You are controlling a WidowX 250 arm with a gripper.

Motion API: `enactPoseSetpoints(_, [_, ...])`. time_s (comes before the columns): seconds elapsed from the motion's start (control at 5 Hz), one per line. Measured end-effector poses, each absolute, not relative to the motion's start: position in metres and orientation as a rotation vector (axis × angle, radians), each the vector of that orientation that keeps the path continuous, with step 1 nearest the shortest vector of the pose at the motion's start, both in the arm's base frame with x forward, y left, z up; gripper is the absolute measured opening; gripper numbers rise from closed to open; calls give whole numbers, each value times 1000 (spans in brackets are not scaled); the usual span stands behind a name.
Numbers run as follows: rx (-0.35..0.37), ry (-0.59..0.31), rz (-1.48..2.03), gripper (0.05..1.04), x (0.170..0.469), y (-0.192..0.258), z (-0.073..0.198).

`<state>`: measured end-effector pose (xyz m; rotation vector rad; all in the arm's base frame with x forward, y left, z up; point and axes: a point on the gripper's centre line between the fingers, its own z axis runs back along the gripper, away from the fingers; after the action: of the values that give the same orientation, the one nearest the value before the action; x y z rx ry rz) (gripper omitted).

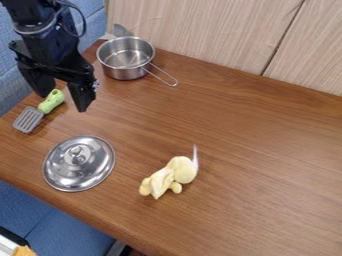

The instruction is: Put the green spatula behind the yellow object

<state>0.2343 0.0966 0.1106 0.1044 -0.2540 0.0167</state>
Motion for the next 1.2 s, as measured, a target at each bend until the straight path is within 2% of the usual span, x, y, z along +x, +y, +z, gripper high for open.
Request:
enactPoseSetpoints(0.2, [92,-231,15,999,234,96,104])
enactPoseSetpoints(0.6, [86,-170,92,999,233,150,88])
enactPoseSetpoints(0.8, [79,-170,141,999,233,181,80])
enactPoseSetpoints(1.2, [-31,-175,107,999,248,207,54])
